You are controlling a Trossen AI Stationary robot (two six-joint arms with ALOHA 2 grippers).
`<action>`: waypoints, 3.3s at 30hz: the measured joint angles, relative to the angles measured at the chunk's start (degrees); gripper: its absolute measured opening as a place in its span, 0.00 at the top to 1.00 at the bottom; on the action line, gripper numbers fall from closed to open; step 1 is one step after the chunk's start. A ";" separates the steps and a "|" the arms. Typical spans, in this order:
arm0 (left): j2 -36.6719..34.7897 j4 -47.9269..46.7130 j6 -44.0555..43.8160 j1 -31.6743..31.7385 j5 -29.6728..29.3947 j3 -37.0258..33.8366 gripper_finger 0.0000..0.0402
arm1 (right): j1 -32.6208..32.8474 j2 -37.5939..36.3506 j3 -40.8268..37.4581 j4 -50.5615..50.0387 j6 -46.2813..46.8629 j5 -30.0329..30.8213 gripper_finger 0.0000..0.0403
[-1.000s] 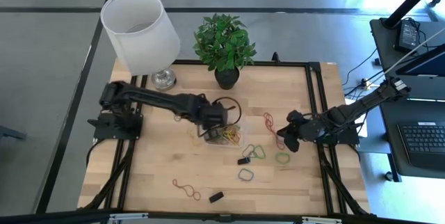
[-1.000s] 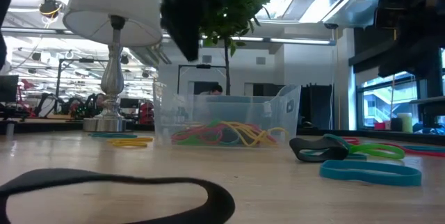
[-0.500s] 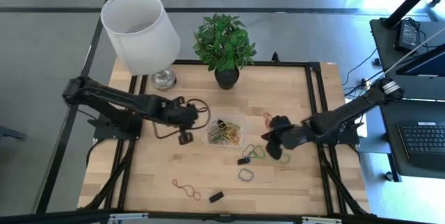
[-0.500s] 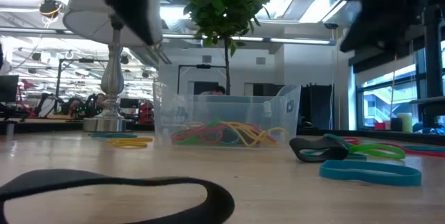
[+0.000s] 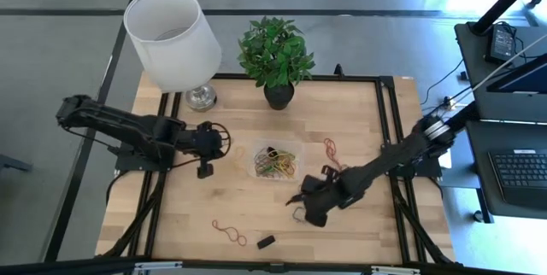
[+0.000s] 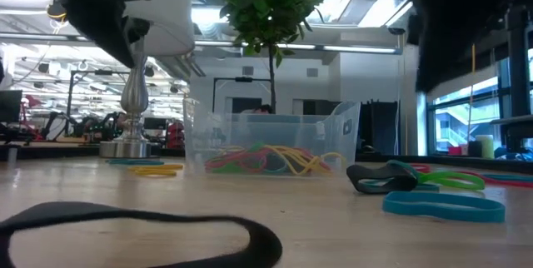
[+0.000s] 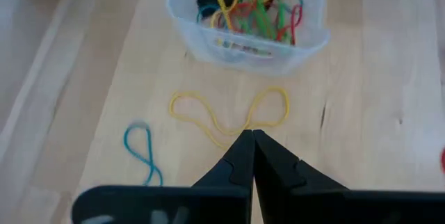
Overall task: Pick and place rubber bands into bin
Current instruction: Put the blue rubber band into the transparent container, then put the bottom black rubber band into the transparent container
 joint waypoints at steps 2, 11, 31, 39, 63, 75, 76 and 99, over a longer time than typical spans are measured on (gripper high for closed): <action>-0.74 0.07 2.49 0.00 0.07 -0.79 0.99 | 0.53 3.01 0.93 0.11 -0.70 0.04 0.91; -0.73 1.09 5.66 0.48 4.07 -2.38 0.99 | 0.83 11.68 1.41 5.53 2.31 -9.57 0.74; -0.41 2.55 7.96 0.37 3.96 -2.40 0.99 | 0.78 15.03 3.35 4.28 8.03 -9.35 0.98; -0.39 3.05 7.94 0.37 3.98 -2.40 0.99 | 0.77 12.97 16.72 -11.41 1.56 -7.16 0.99; -0.37 4.47 7.92 0.33 4.01 -2.40 0.99 | -20.31 17.38 36.35 -21.07 -19.21 0.81 1.00; -0.37 4.45 7.92 0.33 4.01 -2.38 0.99 | -21.11 27.88 36.31 -21.99 -21.83 -4.42 1.00; -0.37 4.47 7.90 0.33 4.01 -2.38 1.00 | -21.11 28.15 36.31 -22.05 -21.83 -4.42 0.99; -0.35 4.73 7.92 0.33 3.57 -2.38 1.00 | -21.11 24.61 36.40 -25.58 -20.73 -3.26 0.61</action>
